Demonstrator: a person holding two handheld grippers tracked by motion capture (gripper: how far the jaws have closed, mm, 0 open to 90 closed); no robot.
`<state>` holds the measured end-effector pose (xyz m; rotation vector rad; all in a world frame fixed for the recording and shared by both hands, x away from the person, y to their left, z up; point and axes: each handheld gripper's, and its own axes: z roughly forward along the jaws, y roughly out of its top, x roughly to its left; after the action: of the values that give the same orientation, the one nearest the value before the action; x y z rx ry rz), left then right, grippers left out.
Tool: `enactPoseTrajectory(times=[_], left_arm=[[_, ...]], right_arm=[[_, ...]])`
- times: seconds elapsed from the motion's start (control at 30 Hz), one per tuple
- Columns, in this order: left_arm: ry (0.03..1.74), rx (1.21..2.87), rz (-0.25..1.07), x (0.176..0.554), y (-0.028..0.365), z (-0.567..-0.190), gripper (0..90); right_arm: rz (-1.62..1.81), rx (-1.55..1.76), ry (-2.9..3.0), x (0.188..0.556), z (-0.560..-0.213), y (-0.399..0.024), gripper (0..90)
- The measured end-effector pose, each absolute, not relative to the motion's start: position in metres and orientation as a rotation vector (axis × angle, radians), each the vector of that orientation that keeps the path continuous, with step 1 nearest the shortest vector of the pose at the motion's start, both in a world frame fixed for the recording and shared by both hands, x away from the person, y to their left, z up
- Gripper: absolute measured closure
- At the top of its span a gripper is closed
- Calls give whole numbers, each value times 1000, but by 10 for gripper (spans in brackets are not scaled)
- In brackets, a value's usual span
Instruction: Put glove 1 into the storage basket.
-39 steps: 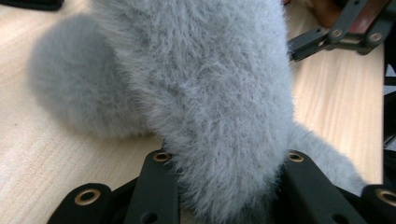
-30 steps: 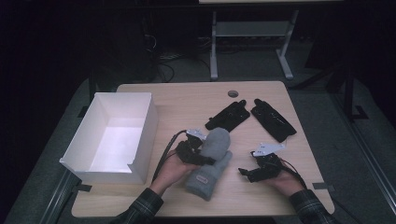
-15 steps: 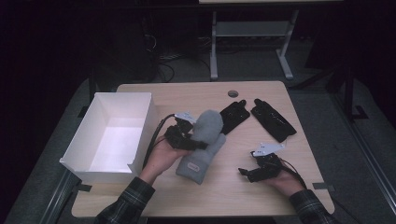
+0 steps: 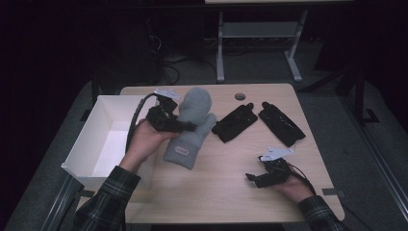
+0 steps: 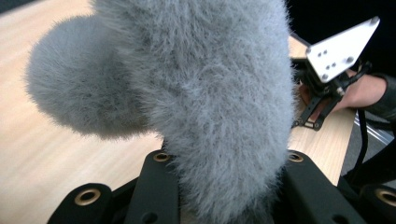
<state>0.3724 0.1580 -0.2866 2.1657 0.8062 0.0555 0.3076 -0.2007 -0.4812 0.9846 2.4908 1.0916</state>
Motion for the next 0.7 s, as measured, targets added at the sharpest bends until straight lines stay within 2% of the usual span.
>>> enactPoseTrajectory(times=[0.4, 0.7], left_arm=[[872, 2110, 86, 381, 208, -247, 704], [971, 2050, 135, 379, 266, -228, 704]], right_arm=[[1091, 983, 2491, 308, -481, -201, 143], [1092, 983, 2491, 308, -481, -201, 143]])
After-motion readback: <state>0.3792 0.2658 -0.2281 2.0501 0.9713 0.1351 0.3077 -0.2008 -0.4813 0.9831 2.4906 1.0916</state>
